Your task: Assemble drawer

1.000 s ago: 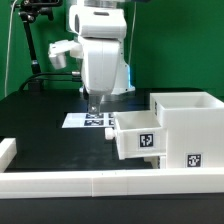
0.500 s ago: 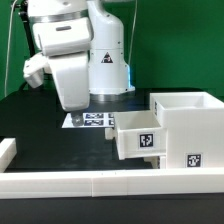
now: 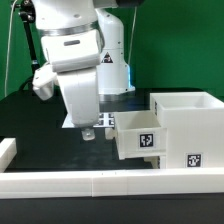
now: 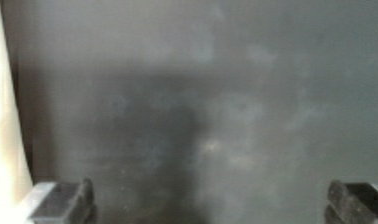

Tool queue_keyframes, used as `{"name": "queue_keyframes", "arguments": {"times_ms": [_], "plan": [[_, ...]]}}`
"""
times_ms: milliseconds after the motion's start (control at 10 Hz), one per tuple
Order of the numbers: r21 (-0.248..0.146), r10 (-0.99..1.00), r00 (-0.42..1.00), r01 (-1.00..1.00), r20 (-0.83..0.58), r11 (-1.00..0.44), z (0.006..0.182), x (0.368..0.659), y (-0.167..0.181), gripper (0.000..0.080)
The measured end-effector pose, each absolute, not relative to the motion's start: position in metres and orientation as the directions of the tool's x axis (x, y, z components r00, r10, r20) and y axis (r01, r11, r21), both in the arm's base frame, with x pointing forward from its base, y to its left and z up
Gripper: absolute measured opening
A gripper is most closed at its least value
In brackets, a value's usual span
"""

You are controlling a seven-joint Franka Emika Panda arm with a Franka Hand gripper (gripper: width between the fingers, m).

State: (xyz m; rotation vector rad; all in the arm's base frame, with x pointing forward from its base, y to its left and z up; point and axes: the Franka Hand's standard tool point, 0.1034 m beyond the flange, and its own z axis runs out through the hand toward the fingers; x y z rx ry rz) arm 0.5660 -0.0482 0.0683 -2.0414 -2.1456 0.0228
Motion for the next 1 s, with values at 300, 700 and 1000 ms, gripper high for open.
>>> {"name": "queue_keyframes", "arguments": {"times_ms": [300, 700, 1000], "plan": [[-0.161, 0.994, 0.035, 0.987, 0.106, -0.017, 0.062, 0.561, -0.021, 0.0649], [-0.173, 0.992, 0.115, 0.980, 0.061, -0.103, 0.065, 0.561, -0.009, 0.0649], [-0.163, 0.995, 0.080, 0.984, 0.065, -0.068, 0.068, 0.558, -0.043, 0.0649]]}}
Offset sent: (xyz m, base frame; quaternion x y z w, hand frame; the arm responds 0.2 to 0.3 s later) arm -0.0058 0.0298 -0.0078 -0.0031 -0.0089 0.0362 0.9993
